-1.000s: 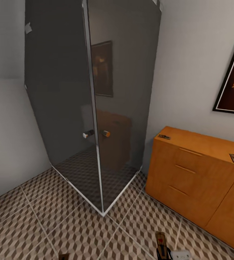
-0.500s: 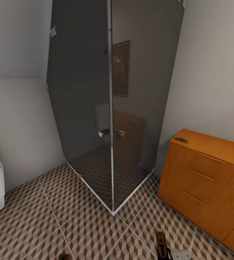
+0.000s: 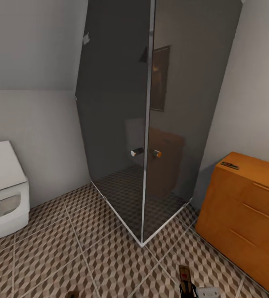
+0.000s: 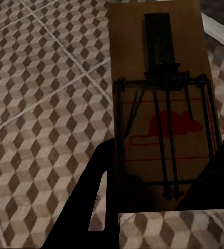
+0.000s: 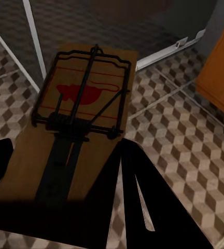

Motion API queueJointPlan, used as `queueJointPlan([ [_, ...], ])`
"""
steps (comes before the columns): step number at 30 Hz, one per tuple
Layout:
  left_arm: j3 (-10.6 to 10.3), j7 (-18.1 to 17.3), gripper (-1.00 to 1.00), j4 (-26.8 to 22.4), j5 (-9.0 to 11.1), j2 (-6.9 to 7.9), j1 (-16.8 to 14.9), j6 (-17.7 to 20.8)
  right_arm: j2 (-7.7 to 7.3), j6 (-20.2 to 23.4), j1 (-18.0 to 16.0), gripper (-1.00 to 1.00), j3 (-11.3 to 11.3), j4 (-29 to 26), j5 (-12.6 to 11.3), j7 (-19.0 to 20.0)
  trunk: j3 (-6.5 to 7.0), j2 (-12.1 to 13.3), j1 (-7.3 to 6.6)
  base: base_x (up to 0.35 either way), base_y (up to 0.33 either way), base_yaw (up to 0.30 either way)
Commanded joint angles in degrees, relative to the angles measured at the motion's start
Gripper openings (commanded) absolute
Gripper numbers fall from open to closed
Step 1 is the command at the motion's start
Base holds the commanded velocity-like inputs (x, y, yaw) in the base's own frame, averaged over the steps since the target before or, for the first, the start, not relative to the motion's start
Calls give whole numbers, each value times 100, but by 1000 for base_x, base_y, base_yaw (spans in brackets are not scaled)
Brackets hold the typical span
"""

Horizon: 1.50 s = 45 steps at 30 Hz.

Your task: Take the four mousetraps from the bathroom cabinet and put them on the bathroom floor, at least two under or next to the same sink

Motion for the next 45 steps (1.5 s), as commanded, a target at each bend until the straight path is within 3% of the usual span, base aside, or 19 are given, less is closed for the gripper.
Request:
queueJointPlan([
  [1,-20,38,-100,23,-11,-2,-11,-29,0,-17,-2,-100,-15,2,37,7,-6,-3,0,0,0,251],
  [45,-20,38,-100,23,-11,-2,-11,-31,9,-17,-2,-100,-14,8,37,7,-6,-3,0,0,0,251],
])
